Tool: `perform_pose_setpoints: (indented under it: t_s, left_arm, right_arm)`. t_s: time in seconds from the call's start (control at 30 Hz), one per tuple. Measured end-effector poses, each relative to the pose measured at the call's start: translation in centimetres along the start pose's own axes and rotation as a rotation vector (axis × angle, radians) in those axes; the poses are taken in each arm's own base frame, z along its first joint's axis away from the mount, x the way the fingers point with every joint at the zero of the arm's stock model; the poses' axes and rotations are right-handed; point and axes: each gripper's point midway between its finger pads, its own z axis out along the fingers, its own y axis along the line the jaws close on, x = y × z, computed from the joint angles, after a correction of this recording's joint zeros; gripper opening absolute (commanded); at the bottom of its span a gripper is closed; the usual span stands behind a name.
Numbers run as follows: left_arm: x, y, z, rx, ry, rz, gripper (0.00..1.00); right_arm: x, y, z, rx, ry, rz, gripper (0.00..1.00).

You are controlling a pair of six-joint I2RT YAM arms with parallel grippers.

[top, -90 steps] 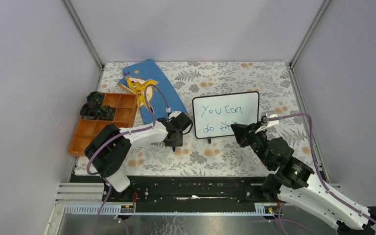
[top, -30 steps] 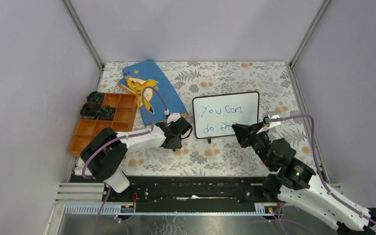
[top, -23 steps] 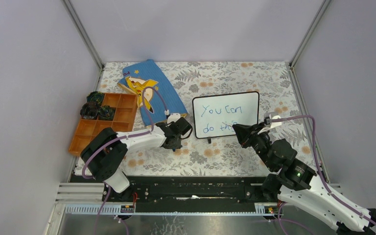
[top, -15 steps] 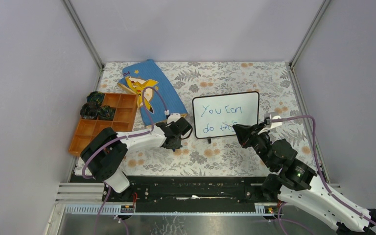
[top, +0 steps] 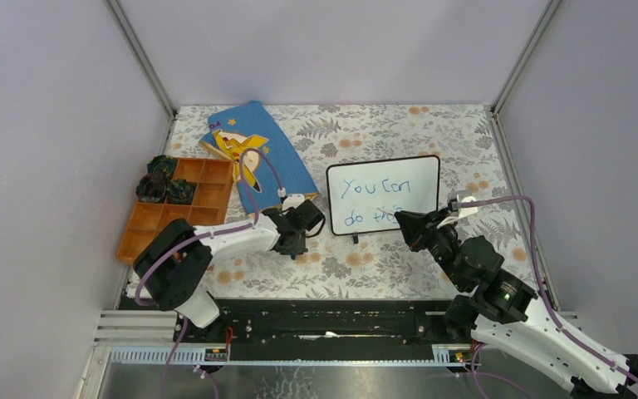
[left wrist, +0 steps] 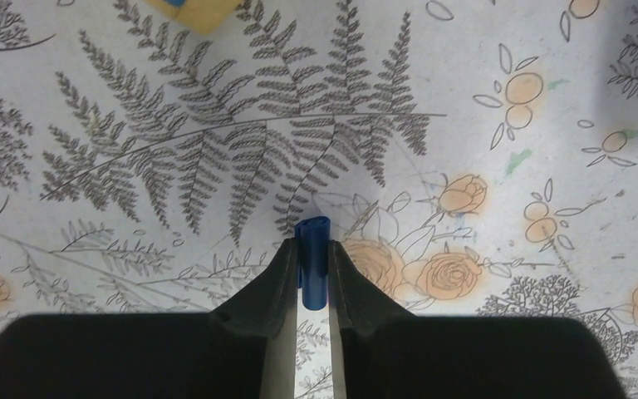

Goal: Write a sentence on the whiteboard
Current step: Close the whiteboard marker at the center of the board.

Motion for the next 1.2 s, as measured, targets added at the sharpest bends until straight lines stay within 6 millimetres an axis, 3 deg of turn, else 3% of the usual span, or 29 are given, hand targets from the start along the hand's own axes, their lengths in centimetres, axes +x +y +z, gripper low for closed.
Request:
perform_pose_setpoints:
  t_s: [0.13, 0.23, 0.47, 0.77, 0.87, 1.2]
  left_arm:
    - [0.1, 0.5, -1.1, -0.003, 0.004, 0.002, 0.00]
    - [-1.1, 0.3, -2.8, 0.019, -0.028, -0.011, 0.00]
    - [-7.6, -1.4, -10.5, 0.189, -0.245, -0.099, 0.00]
    - [-14.9, -0.5, -22.5, 0.466, -0.662, -0.247, 0.00]
    - [-16.7, -0.2, -25.6, 0.535, -0.775, -0.293, 0.00]
    - [-20.0, -0.4, -31.1, 0.663, -0.961, -0.348, 0.00]
  right_arm:
    - [0.1, 0.0, 0.0, 0.001, 0.003, -0.001, 0.00]
    - [0.0, 0.0, 0.1, 0.001, 0.005, -0.003, 0.00]
    - [-2.1, 1.0, 0.5, -0.007, -0.011, -0.033, 0.00]
    - [-7.0, 5.0, 3.4, -0.089, -0.088, -0.115, 0.00]
    - [-8.8, 6.6, 4.7, -0.123, -0.134, -0.141, 0.00]
    - [-15.9, 11.5, 8.4, -0.195, -0.352, -0.142, 0.00]
